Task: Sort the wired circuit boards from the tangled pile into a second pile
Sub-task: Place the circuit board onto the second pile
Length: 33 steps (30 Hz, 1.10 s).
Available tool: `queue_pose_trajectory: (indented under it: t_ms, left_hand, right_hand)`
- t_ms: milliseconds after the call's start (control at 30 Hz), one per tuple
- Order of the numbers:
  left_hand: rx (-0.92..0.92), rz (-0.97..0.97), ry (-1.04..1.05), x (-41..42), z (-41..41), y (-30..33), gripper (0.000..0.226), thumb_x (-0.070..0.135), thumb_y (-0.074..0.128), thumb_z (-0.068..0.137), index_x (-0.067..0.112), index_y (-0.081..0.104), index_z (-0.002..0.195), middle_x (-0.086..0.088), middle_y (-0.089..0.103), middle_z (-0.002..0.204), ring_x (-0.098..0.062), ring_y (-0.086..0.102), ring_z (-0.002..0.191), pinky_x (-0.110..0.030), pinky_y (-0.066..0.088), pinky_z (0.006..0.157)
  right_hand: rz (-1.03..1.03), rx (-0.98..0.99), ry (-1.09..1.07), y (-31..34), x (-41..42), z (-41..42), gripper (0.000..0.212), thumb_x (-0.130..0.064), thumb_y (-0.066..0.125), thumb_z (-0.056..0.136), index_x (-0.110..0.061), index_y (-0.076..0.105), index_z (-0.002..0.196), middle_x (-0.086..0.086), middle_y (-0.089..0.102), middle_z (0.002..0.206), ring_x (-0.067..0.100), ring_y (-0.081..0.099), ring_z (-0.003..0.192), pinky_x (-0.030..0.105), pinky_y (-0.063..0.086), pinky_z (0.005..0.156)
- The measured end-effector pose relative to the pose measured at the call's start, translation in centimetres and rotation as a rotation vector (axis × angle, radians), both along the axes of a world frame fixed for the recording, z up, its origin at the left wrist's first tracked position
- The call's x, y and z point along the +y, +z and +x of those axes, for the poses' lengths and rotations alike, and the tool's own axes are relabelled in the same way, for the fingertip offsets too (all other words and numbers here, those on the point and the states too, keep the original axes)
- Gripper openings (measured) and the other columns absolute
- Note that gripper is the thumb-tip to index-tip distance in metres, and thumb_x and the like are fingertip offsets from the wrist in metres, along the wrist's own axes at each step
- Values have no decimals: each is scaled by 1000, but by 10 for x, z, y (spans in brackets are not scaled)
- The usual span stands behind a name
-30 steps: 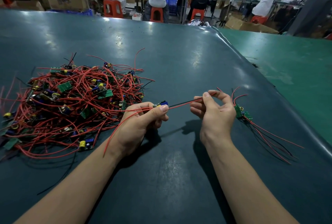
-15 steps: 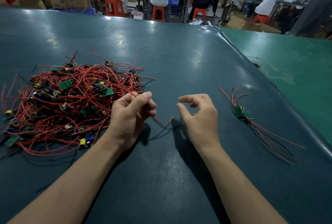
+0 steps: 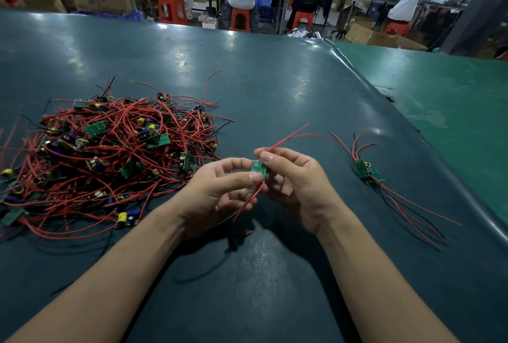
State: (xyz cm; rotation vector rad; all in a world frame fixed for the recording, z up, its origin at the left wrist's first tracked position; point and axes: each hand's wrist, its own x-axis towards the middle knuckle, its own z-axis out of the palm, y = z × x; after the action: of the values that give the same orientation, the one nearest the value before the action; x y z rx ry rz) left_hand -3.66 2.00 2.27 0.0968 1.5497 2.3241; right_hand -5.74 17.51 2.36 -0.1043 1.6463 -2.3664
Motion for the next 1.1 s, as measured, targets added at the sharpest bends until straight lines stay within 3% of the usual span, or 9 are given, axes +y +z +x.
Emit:
queue_pose_trajectory:
  t_ms: [100,200,267,367,567,733,933,1033,1100]
  left_hand:
    - [18,-57,-35,1,0,-2,19,24,67,72,10,67,85,-4,61,61,-9,52,44,-15,41,40]
    - [27,-121,-44,0,0,0,33,39,63,74,7,62,83,-5,59,56,-9,47,35,-14,34,33]
    - [13,-99,-58,1,1,1,43,47,62,73,6,60,81,-9,59,56,-10,47,33,-15,34,32]
    - [42,-99,-58,5,5,0,36,40,60,80,4,56,76,-9,55,52,-11,45,30,-15,32,30]
    - [43,-106,-50,5,6,-2,24,26,62,81,10,47,70,-6,37,43,-7,31,24,-10,23,29]
    - [72,-158,-165,2,7,-4,25,26,69,83,12,52,69,1,41,42,-7,33,26,-13,17,32]
    - [127,-152,-228,1,7,-5,27,35,73,75,15,57,65,0,42,44,-8,35,25,-11,21,32]
    - [144,-94,-175,0,8,-4,25,30,75,77,18,59,62,-1,44,45,-11,35,29,-18,18,34]
    - [157,-12,-87,2,8,-2,24,33,71,82,20,64,64,-4,53,50,-13,42,33,-18,25,35]
  right_hand:
    - [-28,-2,-37,0,-2,0,10,-23,75,68,-15,73,75,1,55,61,7,40,41,14,26,35]
    - [-26,-4,-70,-1,-3,-3,12,-21,70,82,-13,75,75,-2,51,54,4,39,37,14,27,32]
    - [8,5,-35,-1,-4,-2,16,-28,71,78,-15,77,70,-2,51,52,4,40,38,13,28,33]
    - [52,17,-17,-2,-6,0,19,-31,71,79,-15,77,71,-3,51,53,4,39,40,13,27,35]
    - [19,44,-328,-1,5,-10,20,-17,65,92,-7,73,77,-6,46,51,4,33,37,14,23,34]
    - [-87,26,-580,-2,17,-19,24,-12,64,93,-7,69,70,-2,52,53,4,34,37,15,23,33]
    - [-107,52,-663,-3,15,-20,36,-16,59,97,-10,67,62,-5,47,48,6,32,35,16,23,35]
    - [-150,7,-677,-1,19,-21,31,-19,55,99,-7,67,73,-4,46,54,6,32,36,17,23,35]
    - [-179,-68,-617,1,24,-20,32,-29,53,100,-8,67,81,-3,45,59,7,34,36,15,23,35]
